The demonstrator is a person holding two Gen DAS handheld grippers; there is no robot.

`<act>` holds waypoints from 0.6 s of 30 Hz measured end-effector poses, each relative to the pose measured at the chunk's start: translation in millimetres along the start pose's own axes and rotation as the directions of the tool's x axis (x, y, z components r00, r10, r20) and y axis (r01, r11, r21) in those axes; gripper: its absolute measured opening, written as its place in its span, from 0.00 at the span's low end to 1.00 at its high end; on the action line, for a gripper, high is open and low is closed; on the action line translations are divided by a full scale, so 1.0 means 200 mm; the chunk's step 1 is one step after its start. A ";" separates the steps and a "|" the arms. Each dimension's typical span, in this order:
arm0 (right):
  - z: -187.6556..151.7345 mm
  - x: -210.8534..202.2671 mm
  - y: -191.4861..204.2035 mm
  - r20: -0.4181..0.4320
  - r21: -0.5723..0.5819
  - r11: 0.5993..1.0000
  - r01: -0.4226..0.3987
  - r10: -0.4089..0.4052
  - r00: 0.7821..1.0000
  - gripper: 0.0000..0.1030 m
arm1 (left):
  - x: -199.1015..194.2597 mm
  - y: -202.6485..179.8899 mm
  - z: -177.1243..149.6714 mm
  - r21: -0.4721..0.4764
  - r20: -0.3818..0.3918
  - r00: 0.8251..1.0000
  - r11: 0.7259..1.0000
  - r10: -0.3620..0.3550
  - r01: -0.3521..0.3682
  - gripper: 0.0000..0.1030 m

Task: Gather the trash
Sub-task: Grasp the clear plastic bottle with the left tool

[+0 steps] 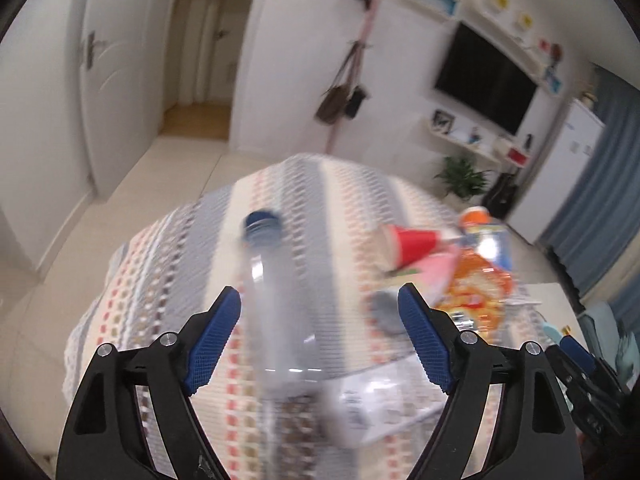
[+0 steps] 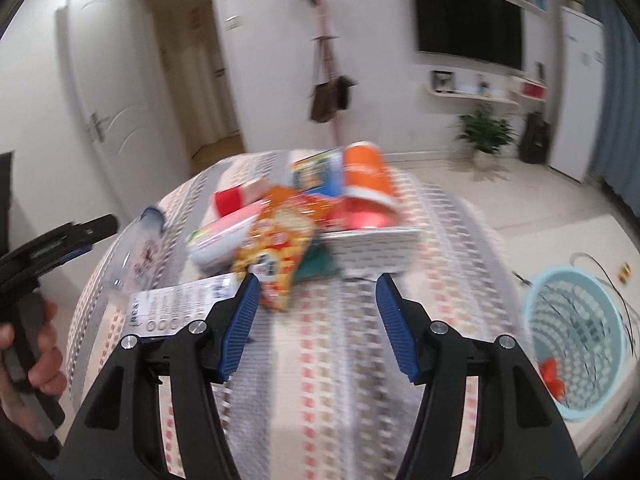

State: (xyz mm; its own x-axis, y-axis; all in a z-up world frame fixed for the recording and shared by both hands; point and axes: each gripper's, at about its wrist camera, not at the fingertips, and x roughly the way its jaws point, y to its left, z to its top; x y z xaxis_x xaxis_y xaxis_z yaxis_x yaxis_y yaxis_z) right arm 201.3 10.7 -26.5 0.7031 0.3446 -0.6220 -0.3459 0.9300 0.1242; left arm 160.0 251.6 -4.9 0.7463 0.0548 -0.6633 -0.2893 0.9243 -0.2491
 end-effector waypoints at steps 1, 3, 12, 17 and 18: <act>0.00 0.04 0.03 -0.008 -0.021 1.000 -0.004 0.004 1.000 0.55 | 0.02 0.03 0.00 -0.006 -0.011 1.000 1.000 0.008 -0.008 0.77; 0.01 0.11 0.09 -0.032 -0.048 0.998 -0.032 0.030 0.999 0.52 | 0.08 0.06 0.01 -0.006 -0.034 0.999 1.000 0.009 -0.009 0.77; 0.08 0.28 0.21 -0.104 -0.095 0.987 -0.128 0.118 0.988 0.35 | 0.27 0.02 0.00 0.022 -0.094 0.996 1.000 -0.002 0.004 0.77; 0.16 0.39 0.27 -0.177 -0.143 0.973 -0.182 0.156 0.972 0.35 | 0.32 0.08 -0.05 -0.008 -0.092 0.996 1.000 0.004 -0.004 0.75; 0.18 0.42 0.28 -0.200 -0.144 0.967 -0.208 0.178 0.963 0.35 | 0.33 0.09 -0.05 -0.020 -0.102 0.995 1.000 0.003 -0.005 0.74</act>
State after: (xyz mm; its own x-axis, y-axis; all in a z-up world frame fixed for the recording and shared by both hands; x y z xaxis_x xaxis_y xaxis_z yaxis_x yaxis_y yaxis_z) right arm 263.2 95.6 -43.8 0.4915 0.4716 -0.7321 -0.5703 0.8097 0.1387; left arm 198.9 268.3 -60.2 0.6804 0.0192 -0.7326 -0.3056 0.9160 -0.2599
